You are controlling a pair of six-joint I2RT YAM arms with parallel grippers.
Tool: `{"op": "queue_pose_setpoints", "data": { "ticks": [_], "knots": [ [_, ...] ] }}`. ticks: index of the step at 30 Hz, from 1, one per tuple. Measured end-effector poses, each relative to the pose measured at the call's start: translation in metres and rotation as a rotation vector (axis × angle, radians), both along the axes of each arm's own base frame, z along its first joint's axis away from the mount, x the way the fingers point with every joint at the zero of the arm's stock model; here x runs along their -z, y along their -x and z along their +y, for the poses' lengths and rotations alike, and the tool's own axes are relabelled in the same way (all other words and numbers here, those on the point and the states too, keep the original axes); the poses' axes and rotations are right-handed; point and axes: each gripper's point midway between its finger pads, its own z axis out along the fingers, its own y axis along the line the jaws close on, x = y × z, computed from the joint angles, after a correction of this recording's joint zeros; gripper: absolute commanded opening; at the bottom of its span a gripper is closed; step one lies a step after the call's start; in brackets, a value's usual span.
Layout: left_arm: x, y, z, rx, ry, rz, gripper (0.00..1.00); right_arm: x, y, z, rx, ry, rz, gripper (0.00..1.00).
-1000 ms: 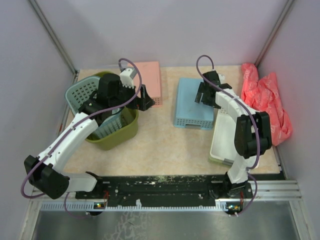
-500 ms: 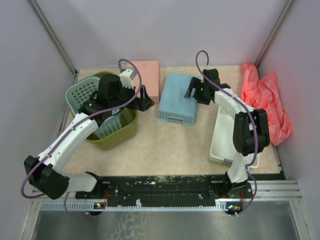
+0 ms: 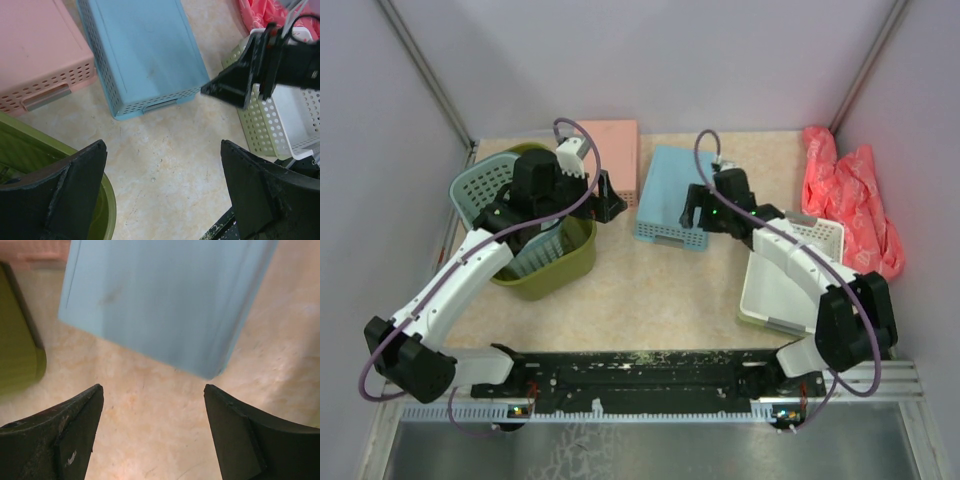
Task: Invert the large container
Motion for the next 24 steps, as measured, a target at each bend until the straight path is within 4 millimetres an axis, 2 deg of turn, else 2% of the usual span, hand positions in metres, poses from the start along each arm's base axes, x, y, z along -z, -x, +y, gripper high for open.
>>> {"op": "queue_pose_setpoints", "data": {
  "ticks": [2,5,7,10,13,17,20,24],
  "knots": [
    [0.0,0.0,0.0,0.001,0.001,-0.001,1.0,0.014,0.02,0.02,-0.06,0.03,0.032,0.8],
    [-0.001,-0.001,0.0,0.001,0.003,-0.005,0.99,0.041,0.051,0.037,-0.115,0.071,0.117,0.79],
    [-0.001,-0.001,-0.001,0.001,0.004,-0.006,1.0,0.053,0.06,0.036,-0.102,0.085,0.158,0.79],
    [0.0,0.0,-0.001,0.005,0.004,-0.004,0.99,0.064,0.057,0.025,-0.034,0.128,0.183,0.79],
    [-0.001,0.001,-0.002,0.012,0.008,-0.003,0.99,0.07,0.038,0.014,0.036,0.198,0.197,0.78],
    [-0.002,0.002,-0.003,0.019,0.011,-0.004,1.0,0.069,-0.011,0.005,0.105,0.23,0.171,0.78],
    [-0.004,0.003,-0.002,0.019,0.013,-0.01,0.99,0.067,-0.047,-0.016,0.157,0.25,0.136,0.78],
    [-0.008,0.006,0.0,0.02,0.017,-0.021,1.0,0.067,-0.07,-0.04,0.188,0.287,0.113,0.8]
  ]
}}
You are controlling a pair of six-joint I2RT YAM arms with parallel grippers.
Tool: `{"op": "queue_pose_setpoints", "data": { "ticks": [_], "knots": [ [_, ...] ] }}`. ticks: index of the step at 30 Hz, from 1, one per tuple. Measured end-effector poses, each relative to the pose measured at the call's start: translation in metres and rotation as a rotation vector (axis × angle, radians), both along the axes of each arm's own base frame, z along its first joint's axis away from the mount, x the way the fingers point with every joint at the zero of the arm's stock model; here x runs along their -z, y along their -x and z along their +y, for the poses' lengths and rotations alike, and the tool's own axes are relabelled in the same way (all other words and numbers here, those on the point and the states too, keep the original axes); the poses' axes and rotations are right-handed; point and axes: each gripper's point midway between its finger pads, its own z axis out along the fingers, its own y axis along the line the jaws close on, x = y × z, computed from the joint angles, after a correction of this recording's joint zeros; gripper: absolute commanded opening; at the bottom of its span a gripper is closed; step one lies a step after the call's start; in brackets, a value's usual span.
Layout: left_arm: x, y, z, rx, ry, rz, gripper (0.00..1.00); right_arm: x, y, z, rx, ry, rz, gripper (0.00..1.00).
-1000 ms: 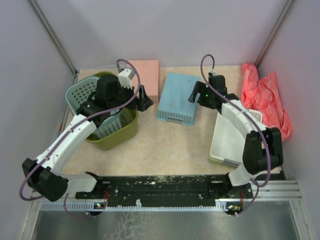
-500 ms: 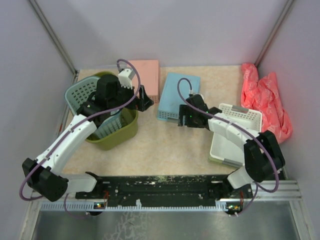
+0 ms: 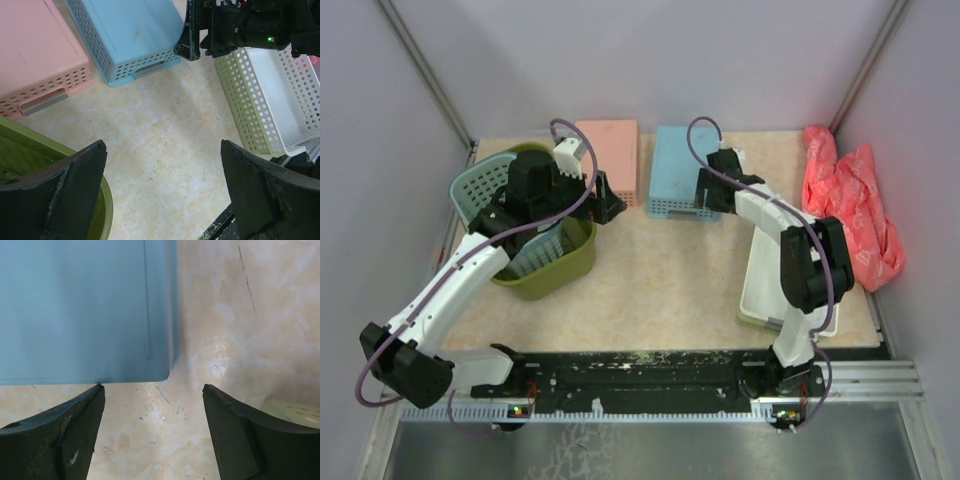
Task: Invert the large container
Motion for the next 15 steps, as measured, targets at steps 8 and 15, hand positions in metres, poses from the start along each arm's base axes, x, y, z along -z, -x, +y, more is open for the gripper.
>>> {"op": "queue_pose_setpoints", "data": {
  "ticks": [8,15],
  "knots": [
    [-0.001,0.002,0.001,0.0,0.001,-0.002,0.99,-0.015,0.004,-0.002,-0.013,-0.114,-0.067,0.81],
    [0.0,0.002,0.001,0.001,0.0,0.0,1.0,-0.051,-0.037,-0.043,0.105,-0.352,-0.174,0.81]
  ]
}}
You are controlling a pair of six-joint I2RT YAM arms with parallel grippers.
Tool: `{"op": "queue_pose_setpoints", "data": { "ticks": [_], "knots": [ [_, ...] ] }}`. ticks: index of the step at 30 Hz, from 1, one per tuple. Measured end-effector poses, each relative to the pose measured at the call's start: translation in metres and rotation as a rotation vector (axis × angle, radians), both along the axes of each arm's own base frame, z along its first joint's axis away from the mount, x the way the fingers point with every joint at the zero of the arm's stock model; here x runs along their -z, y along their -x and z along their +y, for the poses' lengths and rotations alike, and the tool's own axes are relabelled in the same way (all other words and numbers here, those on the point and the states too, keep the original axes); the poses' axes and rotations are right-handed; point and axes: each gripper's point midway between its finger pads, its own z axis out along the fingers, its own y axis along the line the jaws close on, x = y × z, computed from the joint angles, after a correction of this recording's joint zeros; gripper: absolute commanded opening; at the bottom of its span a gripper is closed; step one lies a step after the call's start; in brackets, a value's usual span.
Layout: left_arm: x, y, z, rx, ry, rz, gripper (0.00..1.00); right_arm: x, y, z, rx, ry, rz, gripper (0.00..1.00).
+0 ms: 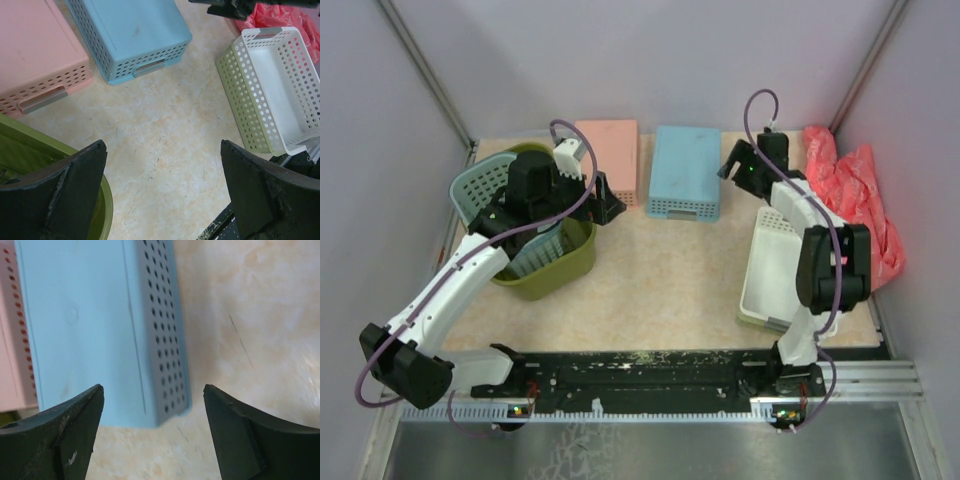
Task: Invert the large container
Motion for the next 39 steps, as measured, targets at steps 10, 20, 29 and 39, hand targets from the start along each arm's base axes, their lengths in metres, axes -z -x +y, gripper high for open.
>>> {"op": "queue_pose_setpoints", "data": {
  "ticks": [10,20,29,39],
  "knots": [
    [0.001,0.001,0.0,0.0,-0.002,0.004,0.99,0.023,-0.087,0.033,-0.058,-0.113,0.041,0.8],
    [0.002,0.001,0.0,0.005,-0.002,0.008,0.99,0.035,-0.116,0.1,-0.287,-0.231,0.055,0.8],
    [0.003,0.004,-0.004,0.023,0.002,0.011,0.99,0.016,-0.089,0.106,-0.265,-0.1,0.076,0.83],
    [0.001,0.015,-0.022,0.079,0.01,-0.003,0.99,-0.15,0.047,-0.023,0.104,0.176,-0.215,0.76]
  ]
}}
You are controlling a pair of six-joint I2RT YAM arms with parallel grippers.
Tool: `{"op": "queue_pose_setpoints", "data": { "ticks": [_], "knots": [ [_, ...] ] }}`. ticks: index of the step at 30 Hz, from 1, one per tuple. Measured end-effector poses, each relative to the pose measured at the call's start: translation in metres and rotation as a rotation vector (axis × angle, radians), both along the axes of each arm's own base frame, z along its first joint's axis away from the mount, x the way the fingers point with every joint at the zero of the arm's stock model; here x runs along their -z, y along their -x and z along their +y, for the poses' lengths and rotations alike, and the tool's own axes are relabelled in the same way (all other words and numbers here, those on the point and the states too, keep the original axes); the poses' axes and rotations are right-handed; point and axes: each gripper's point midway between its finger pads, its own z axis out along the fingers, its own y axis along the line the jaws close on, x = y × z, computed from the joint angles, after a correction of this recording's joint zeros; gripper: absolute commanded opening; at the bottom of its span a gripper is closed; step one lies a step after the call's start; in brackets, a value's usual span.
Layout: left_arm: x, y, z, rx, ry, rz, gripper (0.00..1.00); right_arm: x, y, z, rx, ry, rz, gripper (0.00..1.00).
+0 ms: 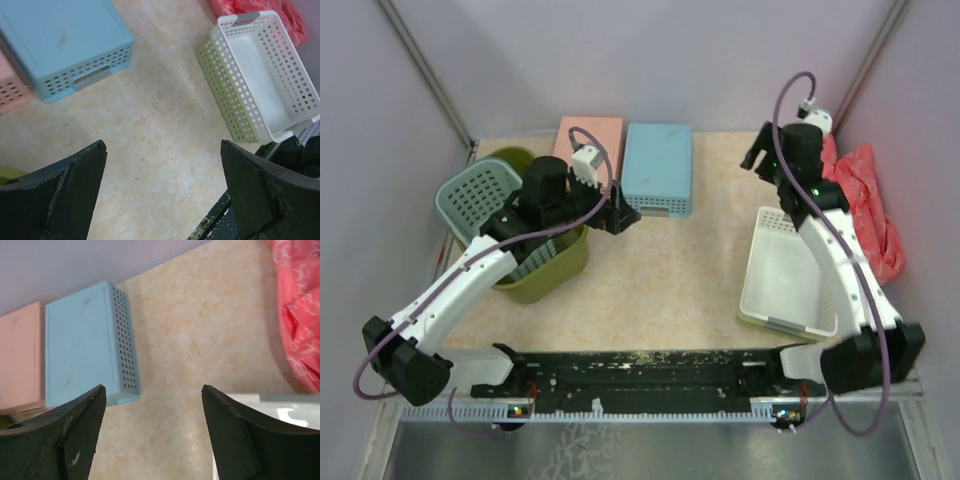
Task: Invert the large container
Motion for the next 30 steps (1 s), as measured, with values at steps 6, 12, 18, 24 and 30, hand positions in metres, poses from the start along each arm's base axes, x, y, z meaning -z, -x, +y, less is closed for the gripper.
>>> {"op": "queue_pose_setpoints", "data": {
  "ticks": [6,12,18,24,30],
  "knots": [
    [0.019,0.021,-0.05,0.115,-0.06,-0.011,1.0,0.007,0.096,-0.034,0.114,0.03,0.013,0.75],
    [0.027,0.02,-0.067,0.132,-0.064,-0.035,1.0,0.103,0.15,-0.021,0.089,0.053,0.301,0.68],
    [0.032,0.015,-0.071,0.117,-0.044,-0.068,1.0,0.159,0.179,-0.018,0.086,0.089,0.487,0.48],
    [0.044,0.015,-0.07,0.11,-0.058,-0.059,1.0,0.166,0.174,-0.013,0.07,0.079,0.49,0.27],
    [0.041,0.014,-0.072,0.109,-0.043,-0.072,0.99,0.172,0.169,-0.007,0.019,0.09,0.507,0.24]
  ]
}}
